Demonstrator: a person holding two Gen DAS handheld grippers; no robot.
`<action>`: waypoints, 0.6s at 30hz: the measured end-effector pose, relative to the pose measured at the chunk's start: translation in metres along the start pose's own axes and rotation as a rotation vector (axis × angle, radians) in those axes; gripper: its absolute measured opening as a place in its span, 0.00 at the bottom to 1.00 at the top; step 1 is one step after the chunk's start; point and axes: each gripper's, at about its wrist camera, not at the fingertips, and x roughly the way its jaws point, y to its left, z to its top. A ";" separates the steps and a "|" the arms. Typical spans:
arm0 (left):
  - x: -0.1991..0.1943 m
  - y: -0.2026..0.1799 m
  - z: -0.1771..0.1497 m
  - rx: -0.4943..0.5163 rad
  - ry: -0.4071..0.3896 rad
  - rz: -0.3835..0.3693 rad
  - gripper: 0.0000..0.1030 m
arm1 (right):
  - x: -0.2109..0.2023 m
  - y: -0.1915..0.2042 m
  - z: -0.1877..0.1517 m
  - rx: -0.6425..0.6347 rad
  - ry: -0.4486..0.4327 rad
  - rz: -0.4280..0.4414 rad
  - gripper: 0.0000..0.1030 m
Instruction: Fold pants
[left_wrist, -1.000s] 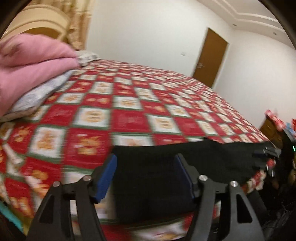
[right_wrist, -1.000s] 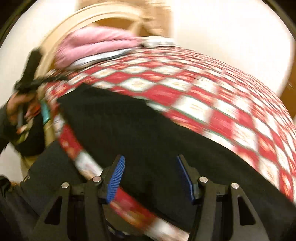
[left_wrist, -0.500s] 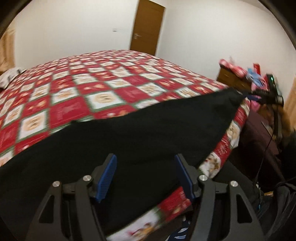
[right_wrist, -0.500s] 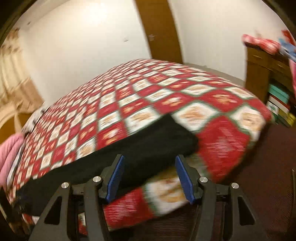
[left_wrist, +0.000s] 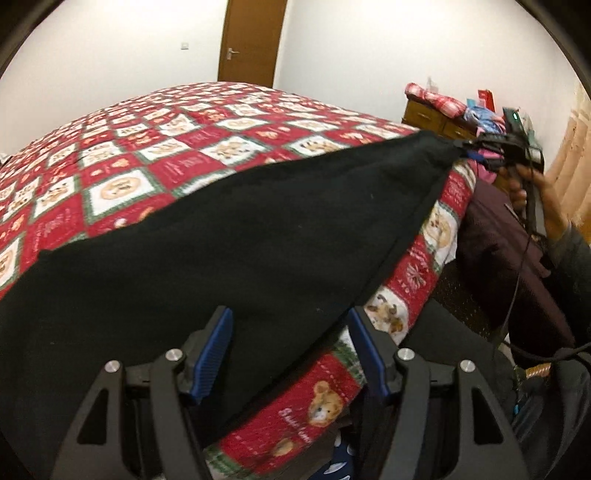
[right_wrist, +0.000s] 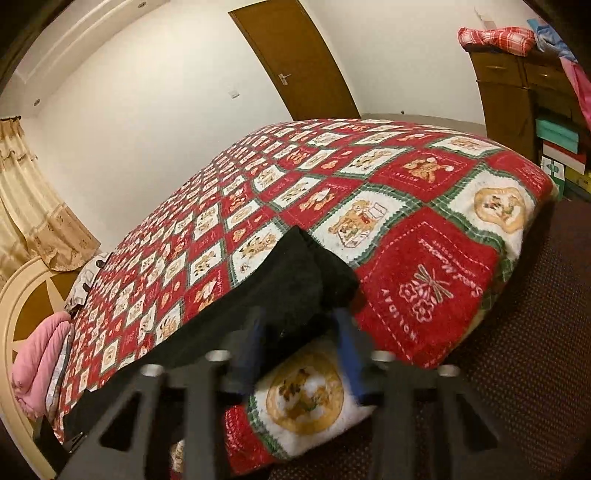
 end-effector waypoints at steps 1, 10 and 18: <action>0.003 -0.003 -0.001 0.013 0.007 0.007 0.65 | 0.001 0.001 0.001 -0.004 0.001 0.003 0.16; 0.005 -0.007 -0.001 0.052 0.027 0.023 0.17 | -0.017 0.013 0.017 -0.037 -0.079 0.020 0.10; 0.006 -0.009 -0.007 0.050 0.031 -0.011 0.14 | -0.001 -0.010 0.004 -0.029 -0.024 -0.029 0.13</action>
